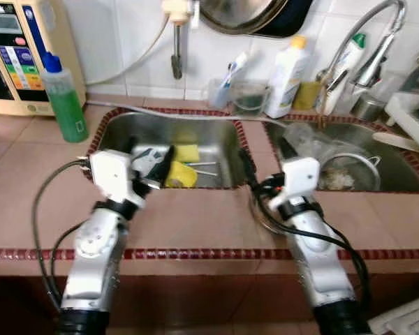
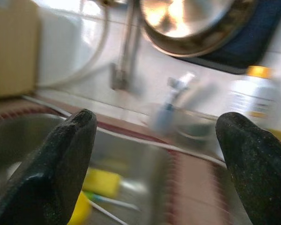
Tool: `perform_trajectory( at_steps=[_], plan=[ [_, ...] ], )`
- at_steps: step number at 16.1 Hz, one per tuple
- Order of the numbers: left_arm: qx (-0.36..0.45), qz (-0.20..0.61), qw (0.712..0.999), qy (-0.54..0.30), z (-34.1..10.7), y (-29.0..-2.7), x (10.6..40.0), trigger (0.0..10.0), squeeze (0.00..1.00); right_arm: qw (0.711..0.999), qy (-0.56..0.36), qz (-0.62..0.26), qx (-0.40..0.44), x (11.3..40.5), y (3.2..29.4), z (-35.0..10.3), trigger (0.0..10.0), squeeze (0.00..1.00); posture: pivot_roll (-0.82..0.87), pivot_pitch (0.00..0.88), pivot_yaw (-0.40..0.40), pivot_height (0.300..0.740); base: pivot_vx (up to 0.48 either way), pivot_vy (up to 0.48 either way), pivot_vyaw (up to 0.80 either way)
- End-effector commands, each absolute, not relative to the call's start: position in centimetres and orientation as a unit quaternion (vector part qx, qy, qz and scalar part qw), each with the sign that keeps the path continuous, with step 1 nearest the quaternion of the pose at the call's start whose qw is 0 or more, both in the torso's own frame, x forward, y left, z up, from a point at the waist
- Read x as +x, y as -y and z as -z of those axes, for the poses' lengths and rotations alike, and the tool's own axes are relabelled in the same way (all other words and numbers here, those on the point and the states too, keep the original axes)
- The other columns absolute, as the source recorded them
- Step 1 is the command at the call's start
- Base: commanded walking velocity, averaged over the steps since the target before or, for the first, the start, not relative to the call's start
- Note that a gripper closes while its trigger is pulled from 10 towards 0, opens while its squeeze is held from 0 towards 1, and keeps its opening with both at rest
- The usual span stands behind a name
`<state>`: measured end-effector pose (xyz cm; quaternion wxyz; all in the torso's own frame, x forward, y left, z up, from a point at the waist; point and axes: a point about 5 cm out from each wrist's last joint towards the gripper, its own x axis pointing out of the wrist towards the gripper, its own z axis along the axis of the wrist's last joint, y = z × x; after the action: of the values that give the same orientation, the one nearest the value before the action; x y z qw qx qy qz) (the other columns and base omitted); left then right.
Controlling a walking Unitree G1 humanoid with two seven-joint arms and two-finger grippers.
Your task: Kitchen organization
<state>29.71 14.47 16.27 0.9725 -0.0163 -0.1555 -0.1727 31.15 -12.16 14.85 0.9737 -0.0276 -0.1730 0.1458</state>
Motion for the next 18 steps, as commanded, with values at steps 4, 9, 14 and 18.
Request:
perform_trajectory(
  at_steps=[4, 9, 14, 18],
  plan=[
    [-0.006, 0.178, 0.971, 0.162, -16.9, -14.8, 29.7, 10.0, 0.0, 0.97, 0.188, -0.15, -0.024, 31.2, 11.7, -15.6, 10.0, 0.0, 0.1, 0.0, -0.062, 0.74, 0.0, -0.42, 0.0],
    [0.021, 0.213, 0.966, 0.142, -16.8, -13.9, 29.6, 10.0, 0.0, 0.981, 0.168, -0.101, 0.007, 31.3, 13.3, -15.0, 10.0, 0.0, 0.09, 0.0, -0.058, 0.74, 0.0, -0.151, 0.0],
    [0.087, 0.311, 0.941, 0.101, -17.0, -10.9, 28.4, 10.0, 0.0, 0.989, 0.122, -0.021, 0.076, 30.9, 16.4, -13.5, 10.0, 0.0, 0.05, 0.0, -0.042, 0.74, 0.0, 0.0, 0.0],
    [0.116, 0.353, 0.926, 0.062, -16.4, -8.9, 27.2, 10.0, 0.0, 0.993, 0.087, 0.012, 0.081, 31.0, 17.9, -13.1, 10.0, 0.0, 0.04, 0.0, -0.024, 0.74, 0.0, 0.0, 0.0]
  ],
)
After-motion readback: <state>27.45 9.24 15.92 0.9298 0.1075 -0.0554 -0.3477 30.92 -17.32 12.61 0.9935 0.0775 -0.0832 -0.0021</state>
